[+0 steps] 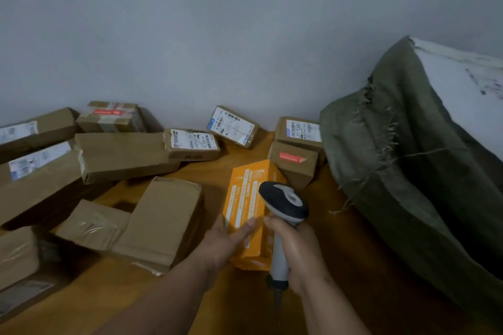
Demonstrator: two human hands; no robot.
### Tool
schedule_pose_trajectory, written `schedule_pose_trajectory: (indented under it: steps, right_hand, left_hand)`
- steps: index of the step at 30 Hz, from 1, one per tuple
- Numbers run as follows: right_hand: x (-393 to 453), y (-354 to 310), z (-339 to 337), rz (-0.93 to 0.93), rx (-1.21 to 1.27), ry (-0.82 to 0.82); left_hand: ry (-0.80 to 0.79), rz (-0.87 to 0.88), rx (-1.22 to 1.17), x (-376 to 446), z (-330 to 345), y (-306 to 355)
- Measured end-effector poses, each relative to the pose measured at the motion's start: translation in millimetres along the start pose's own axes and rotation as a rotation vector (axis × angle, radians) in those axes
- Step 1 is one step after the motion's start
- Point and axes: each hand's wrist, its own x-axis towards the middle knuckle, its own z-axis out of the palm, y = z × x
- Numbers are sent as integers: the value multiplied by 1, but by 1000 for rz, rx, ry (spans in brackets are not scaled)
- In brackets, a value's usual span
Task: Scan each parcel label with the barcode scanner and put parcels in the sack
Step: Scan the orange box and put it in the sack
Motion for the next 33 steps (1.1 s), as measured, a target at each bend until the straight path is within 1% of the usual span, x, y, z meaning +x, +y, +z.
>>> schedule_pose_trajectory:
  steps: [3, 6, 8, 10, 13, 15, 20, 26, 29, 31, 33]
  right_hand:
    - [-20, 3, 9, 31, 29, -79]
    - [-38, 7, 15, 1, -6, -103]
    - [-50, 7, 9, -18, 27, -65]
    - [-61, 5, -3, -39, 90, 12]
    - [-75, 6, -23, -71, 206, 176]
    - [-85, 9, -29, -67, 246, 203]
    - [-115, 12, -17, -2, 345, 101]
    - [-149, 1, -12, -48, 449, -120]
    - [-161, -3, -12, -105, 430, -227]
    - [-168, -7, -14, -190, 387, -224]
    - [-175, -12, -20, -261, 325, -183]
  left_hand:
    - [-75, -64, -58, -14, -2, -15]
    - [-81, -77, -101, -27, -7, -29]
    - [-78, -75, -112, -32, -12, -37]
    - [-90, -43, -127, -41, -18, -39]
    - [-160, -31, -217, -60, -28, -40]
    - [-232, -43, -289, -77, -36, -38]
    - [-400, -41, -508, -107, -56, -43]
    - [-525, 7, -815, -134, -75, -59]
    - [-519, 7, -849, -140, -75, -58]
    - [-497, 39, -864, -143, -70, -57]
    - [-446, 118, -803, -147, -64, -55]
